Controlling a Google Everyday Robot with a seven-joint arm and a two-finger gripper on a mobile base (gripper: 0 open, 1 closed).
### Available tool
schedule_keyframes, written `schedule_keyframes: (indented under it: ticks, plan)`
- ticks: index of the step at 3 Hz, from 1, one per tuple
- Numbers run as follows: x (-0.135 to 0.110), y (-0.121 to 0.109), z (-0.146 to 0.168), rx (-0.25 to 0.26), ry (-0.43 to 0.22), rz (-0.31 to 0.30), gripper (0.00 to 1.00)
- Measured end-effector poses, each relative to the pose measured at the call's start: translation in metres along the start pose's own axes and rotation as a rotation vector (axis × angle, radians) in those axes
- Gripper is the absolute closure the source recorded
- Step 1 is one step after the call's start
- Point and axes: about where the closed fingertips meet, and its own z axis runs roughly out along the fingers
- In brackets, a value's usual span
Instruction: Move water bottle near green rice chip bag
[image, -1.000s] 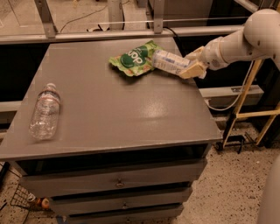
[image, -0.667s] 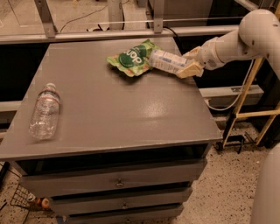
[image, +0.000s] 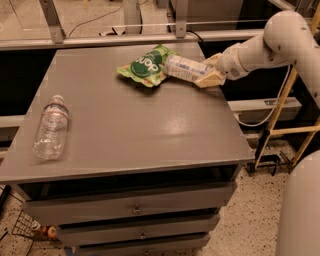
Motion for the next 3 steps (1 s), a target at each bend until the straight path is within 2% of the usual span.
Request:
schedule_keyframes:
  ticks: [1,2,3]
  plan:
    - [0.0000,0.0000,0.0001,0.000,0.000,0.000,0.85]
    - [-0.0003,0.0013,0.0038,-0.006,-0.001,0.000,0.62]
    - [-0.0006,0.0026,0.0075,-0.012,-0.001,0.000,0.31]
